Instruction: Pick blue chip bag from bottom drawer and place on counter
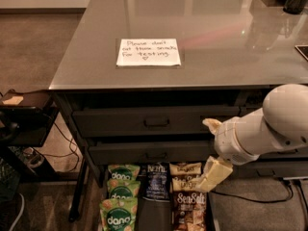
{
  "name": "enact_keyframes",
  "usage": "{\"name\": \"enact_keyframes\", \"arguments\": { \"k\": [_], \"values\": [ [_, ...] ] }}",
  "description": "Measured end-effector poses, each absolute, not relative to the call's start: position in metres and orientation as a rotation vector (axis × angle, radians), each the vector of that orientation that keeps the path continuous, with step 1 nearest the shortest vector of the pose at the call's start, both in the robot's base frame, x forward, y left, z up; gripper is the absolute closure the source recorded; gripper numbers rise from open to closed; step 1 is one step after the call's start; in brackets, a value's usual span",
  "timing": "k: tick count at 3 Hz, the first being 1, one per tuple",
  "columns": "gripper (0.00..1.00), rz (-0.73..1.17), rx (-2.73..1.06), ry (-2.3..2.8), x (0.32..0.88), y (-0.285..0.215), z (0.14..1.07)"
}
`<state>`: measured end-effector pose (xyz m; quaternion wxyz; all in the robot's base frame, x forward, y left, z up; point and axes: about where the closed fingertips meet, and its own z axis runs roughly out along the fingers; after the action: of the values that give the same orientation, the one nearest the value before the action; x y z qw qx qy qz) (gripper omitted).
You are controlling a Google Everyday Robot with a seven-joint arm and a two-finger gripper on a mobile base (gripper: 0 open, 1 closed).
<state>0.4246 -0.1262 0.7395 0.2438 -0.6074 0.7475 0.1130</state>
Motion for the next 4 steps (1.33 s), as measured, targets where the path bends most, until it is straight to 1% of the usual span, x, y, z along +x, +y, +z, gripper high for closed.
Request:
{"name": "enact_keyframes", "arguments": {
  "k": [1, 2, 4],
  "values": [
    [0.00, 0.292, -1.672, 2.057, 0.425, -0.129, 0.730],
    [0.00, 0.272, -1.732, 2.066, 0.426, -0.143, 0.666],
    [0.00, 0.360, -1.745, 1.981, 0.445, -0.137, 0.519]
  ]
}}
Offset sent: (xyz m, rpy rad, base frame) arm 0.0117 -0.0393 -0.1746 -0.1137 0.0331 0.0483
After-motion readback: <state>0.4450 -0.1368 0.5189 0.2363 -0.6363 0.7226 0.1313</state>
